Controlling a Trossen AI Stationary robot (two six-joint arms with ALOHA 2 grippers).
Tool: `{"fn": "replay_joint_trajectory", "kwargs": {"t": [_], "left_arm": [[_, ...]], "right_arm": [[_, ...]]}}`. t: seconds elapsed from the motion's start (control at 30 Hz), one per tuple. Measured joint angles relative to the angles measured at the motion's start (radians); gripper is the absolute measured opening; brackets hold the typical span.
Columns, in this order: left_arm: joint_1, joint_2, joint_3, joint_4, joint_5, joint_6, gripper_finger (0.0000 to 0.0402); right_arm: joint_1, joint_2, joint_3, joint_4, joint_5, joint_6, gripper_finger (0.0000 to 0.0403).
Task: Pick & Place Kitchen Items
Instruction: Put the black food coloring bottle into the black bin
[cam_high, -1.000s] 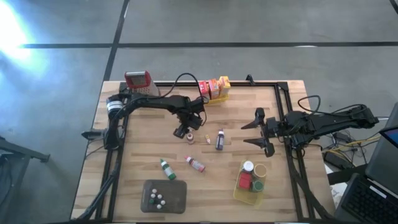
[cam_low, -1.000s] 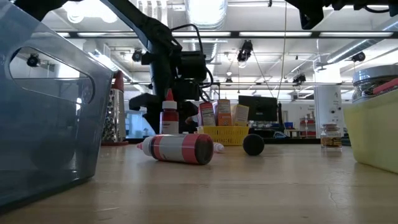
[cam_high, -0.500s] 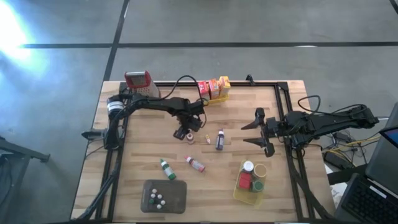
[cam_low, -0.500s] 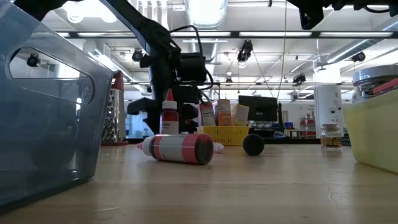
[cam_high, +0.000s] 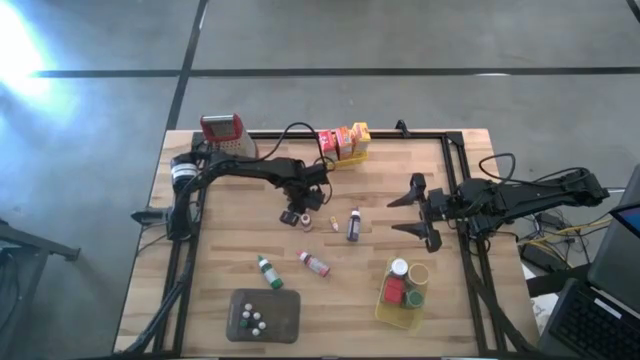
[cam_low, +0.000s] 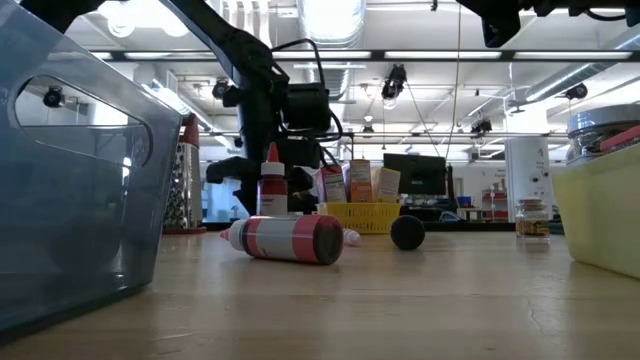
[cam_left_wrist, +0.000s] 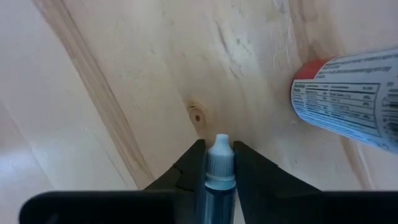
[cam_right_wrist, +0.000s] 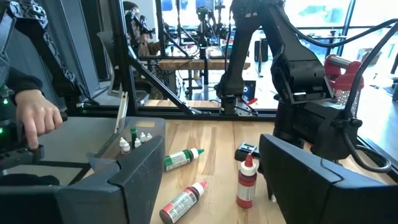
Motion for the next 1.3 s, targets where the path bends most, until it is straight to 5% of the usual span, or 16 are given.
{"fn": "replay_joint_trajectory", "kwargs": {"t": [0.43, 0.6, 0.97, 1.3], "left_arm": [[0.011, -0.284, -0.008, 0.112, -0.010, -0.216, 0.0069], [0.011, -0.415, -0.100, 0.409, 0.045, -0.374, 0.0069], [0.000, -0.517, -0.473, 1.420, 0.185, -0.781, 0.0069], [-0.053, -0.497, -0.563, 1.634, 0.147, -0.888, 0.0069]], "right_arm": [[0.000, 0.000, 0.000, 0.000, 0.000, 0.000, 0.0295], [0.000, 0.000, 0.000, -0.001, 0.000, 0.000, 0.0312], [0.000, 0.000, 0.000, -0.001, 0.000, 0.000, 0.0349], [0.000, 0.000, 0.000, -0.001, 0.000, 0.000, 0.0355]]}}
